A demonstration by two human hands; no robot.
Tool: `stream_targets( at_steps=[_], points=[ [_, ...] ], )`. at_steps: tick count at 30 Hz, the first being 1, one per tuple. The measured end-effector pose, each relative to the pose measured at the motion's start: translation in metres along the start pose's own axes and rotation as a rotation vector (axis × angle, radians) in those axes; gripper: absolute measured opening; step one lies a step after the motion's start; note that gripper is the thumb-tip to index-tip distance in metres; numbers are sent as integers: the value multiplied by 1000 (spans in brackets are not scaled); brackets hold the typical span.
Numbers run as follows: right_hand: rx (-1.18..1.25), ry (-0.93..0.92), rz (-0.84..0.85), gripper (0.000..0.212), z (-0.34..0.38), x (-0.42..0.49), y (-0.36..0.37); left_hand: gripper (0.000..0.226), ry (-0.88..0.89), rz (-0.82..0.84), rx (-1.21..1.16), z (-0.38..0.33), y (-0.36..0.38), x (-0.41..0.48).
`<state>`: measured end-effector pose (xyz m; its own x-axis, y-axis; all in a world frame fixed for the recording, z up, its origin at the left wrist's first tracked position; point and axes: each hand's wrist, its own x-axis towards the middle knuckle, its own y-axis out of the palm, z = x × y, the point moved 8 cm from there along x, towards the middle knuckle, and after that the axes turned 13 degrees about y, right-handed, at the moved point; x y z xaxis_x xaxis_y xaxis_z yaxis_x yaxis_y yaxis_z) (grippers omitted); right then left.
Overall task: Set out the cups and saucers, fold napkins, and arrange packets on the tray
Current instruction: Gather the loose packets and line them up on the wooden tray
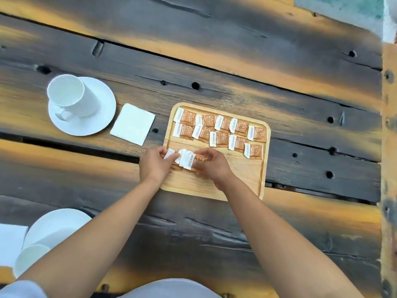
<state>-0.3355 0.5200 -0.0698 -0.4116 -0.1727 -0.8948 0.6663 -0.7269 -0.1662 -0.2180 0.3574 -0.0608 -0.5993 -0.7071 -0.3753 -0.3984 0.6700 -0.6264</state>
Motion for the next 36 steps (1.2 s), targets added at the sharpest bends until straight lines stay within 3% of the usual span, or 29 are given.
stream_targets(
  at_steps=[3,11,21,27,36],
  points=[
    [-129,-75,-92,27,5,-3,-5,34,139,-15,108,-9,-1,-4],
    [-256,-120,-143,26,3,-8,-21,17,145,-144,138,-12,-9,-14],
    [-343,-146,-113,28,13,-5,-40,20,212,-136,247,-18,-4,-15],
    [-273,-130,-155,23,3,-4,-61,30,426,83,344,-41,34,-23],
    [-319,-142,-255,28,-6,-7,-76,22,399,124,415,-38,42,-32]
  ],
)
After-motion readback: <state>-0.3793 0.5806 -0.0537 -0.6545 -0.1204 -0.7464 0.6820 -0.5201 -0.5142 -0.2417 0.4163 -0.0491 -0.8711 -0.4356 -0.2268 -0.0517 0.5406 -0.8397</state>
